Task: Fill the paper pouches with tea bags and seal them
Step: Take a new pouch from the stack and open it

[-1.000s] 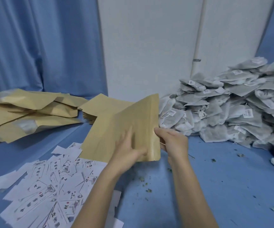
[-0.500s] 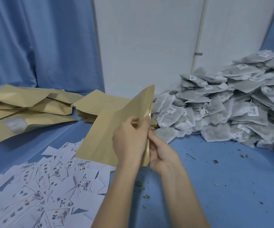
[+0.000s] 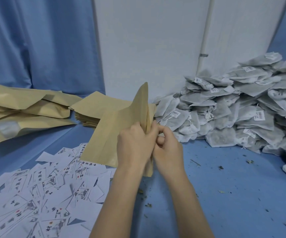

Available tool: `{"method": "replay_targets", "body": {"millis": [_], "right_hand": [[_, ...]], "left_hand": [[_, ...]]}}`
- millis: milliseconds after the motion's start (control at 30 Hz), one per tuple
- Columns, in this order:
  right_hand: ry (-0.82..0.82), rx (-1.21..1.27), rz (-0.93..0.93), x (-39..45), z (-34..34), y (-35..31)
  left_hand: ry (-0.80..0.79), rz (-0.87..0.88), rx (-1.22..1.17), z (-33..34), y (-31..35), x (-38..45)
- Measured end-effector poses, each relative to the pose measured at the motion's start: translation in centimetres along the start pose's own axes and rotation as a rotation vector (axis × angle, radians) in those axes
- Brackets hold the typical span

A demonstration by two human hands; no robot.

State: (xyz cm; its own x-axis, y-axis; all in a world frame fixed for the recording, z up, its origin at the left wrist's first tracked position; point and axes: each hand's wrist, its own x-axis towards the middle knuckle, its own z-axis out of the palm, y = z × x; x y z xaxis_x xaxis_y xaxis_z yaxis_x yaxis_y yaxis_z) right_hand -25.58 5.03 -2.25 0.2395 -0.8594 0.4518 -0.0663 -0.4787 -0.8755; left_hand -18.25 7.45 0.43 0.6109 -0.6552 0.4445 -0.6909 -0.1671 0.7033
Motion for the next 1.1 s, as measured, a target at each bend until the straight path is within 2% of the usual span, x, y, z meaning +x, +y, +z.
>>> {"method": "replay_targets", "body": {"millis": [67, 133, 233, 400, 533, 633, 733, 933, 1100], "right_hand": [[-0.062, 0.034, -0.01, 0.1, -0.6, 0.1], [-0.082, -0.063, -0.029, 0.4, -1.2, 0.2], [-0.01, -0.225, -0.018, 0.6, -1.7, 0.9], [0.105, -0.226, 0.059, 0.5, -2.1, 1.9], [0.11, -0.312, -0.014, 0.2, -2.3, 2.3], [0.138, -0.284, -0.021, 0.1, -2.0, 2.3], [0.135, -0.291, -0.014, 0.0, -1.7, 2.3], [0.217, -0.161, 0.16, 0.2, -2.3, 4.3], [0.229, -0.168, -0.077, -0.4, -2.0, 3.0]], "left_hand": [[-0.057, 0.072, 0.095, 0.0, 0.1, 0.0], [-0.145, 0.123, 0.139, 0.3, 0.5, -0.1], [-0.229, 0.083, 0.107, 1.1, 0.8, -0.4], [-0.213, 0.098, 0.042, 2.5, 0.6, -0.9], [-0.211, 0.217, 0.229, 3.2, 0.4, -0.7], [-0.184, 0.298, 0.262, 3.1, 0.0, -0.5], [-0.154, 0.29, 0.219, 3.1, -0.3, -0.5], [-0.074, 0.259, 0.052, 2.8, -0.6, -0.9], [-0.242, 0.29, 0.385, 2.9, 0.7, -1.3]]}}
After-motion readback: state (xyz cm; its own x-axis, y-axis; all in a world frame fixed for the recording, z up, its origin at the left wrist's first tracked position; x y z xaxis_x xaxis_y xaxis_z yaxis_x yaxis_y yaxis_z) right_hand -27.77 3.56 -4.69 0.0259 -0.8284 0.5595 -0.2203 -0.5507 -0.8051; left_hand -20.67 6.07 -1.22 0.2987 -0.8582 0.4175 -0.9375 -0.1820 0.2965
